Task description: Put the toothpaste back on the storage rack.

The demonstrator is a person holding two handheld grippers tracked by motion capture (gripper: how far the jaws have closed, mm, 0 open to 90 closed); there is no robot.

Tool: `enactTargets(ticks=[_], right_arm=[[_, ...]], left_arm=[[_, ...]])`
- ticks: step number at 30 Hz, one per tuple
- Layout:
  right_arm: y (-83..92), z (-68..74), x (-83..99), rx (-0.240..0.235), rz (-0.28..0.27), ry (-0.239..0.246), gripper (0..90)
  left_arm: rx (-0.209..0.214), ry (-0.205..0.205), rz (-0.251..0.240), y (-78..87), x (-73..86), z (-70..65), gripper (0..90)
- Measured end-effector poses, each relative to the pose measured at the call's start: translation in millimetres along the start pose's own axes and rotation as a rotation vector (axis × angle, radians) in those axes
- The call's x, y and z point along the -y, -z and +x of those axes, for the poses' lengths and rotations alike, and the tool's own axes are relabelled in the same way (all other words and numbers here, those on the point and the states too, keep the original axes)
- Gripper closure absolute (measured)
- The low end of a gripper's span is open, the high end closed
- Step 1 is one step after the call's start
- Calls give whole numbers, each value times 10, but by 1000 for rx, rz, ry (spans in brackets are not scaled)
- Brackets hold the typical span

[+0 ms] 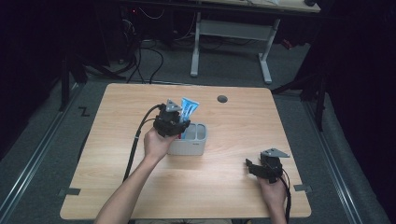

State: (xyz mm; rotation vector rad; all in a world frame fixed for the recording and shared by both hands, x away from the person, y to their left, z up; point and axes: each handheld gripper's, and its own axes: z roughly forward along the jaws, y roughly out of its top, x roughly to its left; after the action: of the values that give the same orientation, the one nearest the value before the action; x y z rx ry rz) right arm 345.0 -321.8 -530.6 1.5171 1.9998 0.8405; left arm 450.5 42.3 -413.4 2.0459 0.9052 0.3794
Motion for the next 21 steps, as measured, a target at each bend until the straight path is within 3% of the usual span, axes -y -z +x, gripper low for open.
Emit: enactTargets(ticks=[21], right_arm=[[0,1,0,-1,0,-1,307]], left_arm=[[0,-1,8,16,89,-22,651]])
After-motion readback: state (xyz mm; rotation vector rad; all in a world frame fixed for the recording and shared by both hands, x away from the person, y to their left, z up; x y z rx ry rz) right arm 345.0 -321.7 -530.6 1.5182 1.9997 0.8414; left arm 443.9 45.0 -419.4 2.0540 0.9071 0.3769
